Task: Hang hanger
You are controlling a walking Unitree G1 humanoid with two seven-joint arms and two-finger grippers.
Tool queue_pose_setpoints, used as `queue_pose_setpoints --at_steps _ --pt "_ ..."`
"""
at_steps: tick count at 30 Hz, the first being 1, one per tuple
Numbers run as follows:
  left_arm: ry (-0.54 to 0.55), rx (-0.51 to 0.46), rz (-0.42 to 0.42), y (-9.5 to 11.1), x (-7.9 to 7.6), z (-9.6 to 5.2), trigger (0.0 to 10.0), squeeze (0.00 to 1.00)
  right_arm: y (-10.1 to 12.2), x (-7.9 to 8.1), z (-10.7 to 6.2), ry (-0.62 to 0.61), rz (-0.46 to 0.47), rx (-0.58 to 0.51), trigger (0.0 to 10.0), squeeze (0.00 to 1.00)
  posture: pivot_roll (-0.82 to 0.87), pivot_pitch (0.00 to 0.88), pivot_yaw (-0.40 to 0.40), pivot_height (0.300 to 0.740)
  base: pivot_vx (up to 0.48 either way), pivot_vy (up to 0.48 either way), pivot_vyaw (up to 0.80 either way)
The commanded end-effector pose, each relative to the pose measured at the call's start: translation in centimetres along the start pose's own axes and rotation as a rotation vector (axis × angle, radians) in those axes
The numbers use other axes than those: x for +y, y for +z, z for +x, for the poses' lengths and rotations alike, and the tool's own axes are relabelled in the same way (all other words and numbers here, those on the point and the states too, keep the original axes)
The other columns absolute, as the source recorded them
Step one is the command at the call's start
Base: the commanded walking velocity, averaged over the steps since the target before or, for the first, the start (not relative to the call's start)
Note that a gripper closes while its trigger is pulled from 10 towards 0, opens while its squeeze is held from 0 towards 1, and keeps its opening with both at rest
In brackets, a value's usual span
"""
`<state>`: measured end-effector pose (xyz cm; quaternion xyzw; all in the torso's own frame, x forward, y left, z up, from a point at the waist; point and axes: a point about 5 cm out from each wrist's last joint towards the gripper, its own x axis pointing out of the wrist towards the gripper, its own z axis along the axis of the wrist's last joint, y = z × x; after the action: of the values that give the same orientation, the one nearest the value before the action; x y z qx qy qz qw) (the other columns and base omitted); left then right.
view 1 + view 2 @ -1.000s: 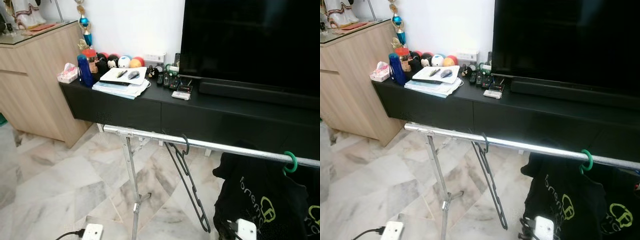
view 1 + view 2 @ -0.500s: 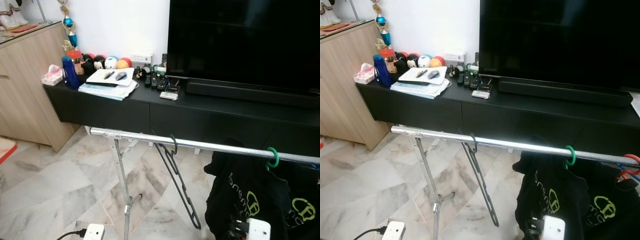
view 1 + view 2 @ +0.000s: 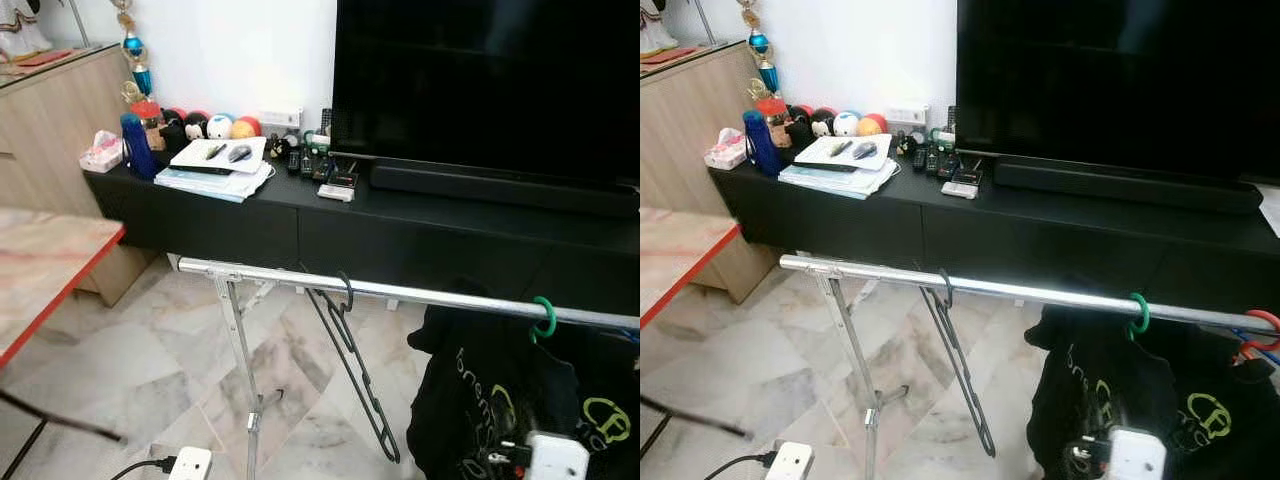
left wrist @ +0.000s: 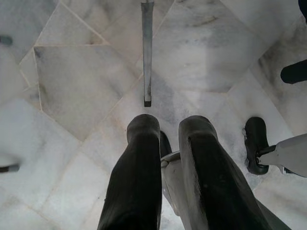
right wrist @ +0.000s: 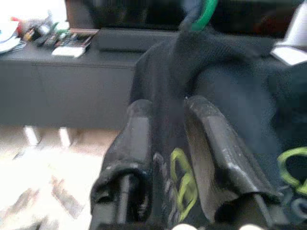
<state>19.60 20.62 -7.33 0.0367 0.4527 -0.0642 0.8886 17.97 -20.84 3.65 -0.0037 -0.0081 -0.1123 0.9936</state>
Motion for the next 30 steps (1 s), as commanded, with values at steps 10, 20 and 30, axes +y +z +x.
queue_pose_setpoints --at_steps 10,20,30 --pt "-0.004 0.009 0.004 0.0 -0.1 0.1 10.0 0.00 2.5 -1.4 1.6 -0.190 0.065 -0.015 10.0 1.00 -0.08 0.000 -0.001 0.740 0.000 0.000 0.00" --pt "0.000 0.020 -0.003 -0.5 -0.1 0.0 10.0 0.00 1.9 -2.3 1.5 -0.214 0.107 0.110 10.0 0.00 -0.08 0.002 -0.002 0.740 0.000 0.000 0.00" --pt "0.000 0.018 -0.005 -0.4 -0.2 0.0 10.0 0.00 2.3 -3.5 3.2 -0.216 0.107 0.147 10.0 0.00 -0.06 0.000 -0.003 0.740 0.000 0.000 0.00"
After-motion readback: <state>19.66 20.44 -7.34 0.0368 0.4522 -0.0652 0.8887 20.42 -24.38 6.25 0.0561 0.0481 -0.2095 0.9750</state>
